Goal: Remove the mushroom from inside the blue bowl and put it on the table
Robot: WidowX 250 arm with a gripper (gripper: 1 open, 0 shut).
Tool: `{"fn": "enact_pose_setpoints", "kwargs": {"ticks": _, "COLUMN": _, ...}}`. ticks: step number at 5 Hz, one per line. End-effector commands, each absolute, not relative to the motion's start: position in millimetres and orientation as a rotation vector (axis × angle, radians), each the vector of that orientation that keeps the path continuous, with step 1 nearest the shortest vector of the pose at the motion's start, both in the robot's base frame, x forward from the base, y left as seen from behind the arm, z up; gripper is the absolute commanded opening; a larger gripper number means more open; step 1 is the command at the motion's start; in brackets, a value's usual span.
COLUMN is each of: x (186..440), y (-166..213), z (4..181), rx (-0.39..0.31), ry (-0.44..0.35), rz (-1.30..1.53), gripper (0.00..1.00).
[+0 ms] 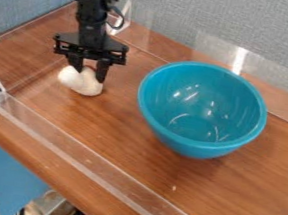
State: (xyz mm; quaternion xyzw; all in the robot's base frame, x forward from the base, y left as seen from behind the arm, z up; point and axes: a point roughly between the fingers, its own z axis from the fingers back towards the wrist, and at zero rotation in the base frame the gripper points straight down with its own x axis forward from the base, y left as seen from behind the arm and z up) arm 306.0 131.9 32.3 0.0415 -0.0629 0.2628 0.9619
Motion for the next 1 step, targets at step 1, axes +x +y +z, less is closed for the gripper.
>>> {"fn": "enact_pose_setpoints", "kwargs": {"ticks": 1, "x": 296.7, "y": 128.3, "z": 36.3, "rx": 0.082, "ry": -0.128, "rz": 0.529, "gripper": 0.0}}
